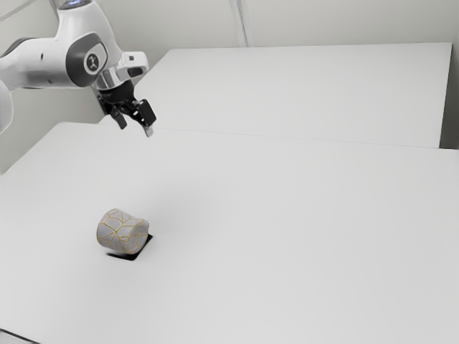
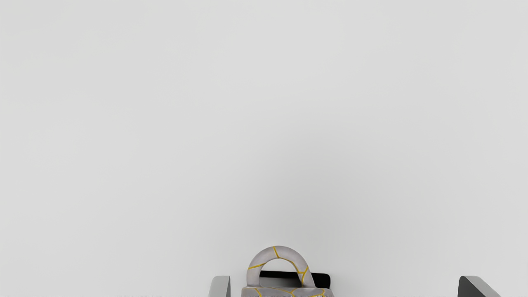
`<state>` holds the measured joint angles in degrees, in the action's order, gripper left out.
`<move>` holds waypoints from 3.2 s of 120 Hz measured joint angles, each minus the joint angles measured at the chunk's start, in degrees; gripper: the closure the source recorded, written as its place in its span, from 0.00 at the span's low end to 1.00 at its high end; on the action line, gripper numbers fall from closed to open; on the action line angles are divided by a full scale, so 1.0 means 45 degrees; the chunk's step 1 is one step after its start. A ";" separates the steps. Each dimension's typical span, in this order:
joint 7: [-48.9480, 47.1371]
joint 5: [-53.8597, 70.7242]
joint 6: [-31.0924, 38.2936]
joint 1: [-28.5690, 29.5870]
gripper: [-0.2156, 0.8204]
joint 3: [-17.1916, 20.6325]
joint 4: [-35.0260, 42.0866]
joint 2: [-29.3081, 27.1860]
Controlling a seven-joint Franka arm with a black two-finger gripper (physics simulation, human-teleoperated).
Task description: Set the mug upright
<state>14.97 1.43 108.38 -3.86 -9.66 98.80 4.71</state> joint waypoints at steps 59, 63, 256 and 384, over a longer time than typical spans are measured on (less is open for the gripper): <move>0.1747 -0.3197 -0.0268 0.2725 0.21 0.0073 0.1190 0.1211; 0.1965 -0.3402 -0.0419 0.2844 0.21 0.0074 0.1114 0.1382; 0.5615 -0.9841 -0.5076 0.5523 0.26 -0.0875 0.3072 0.3198; 0.4870 -1.0166 -0.3458 0.4142 0.95 -0.0897 0.3847 0.1151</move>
<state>36.88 -44.32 92.82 14.78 -13.70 116.11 9.89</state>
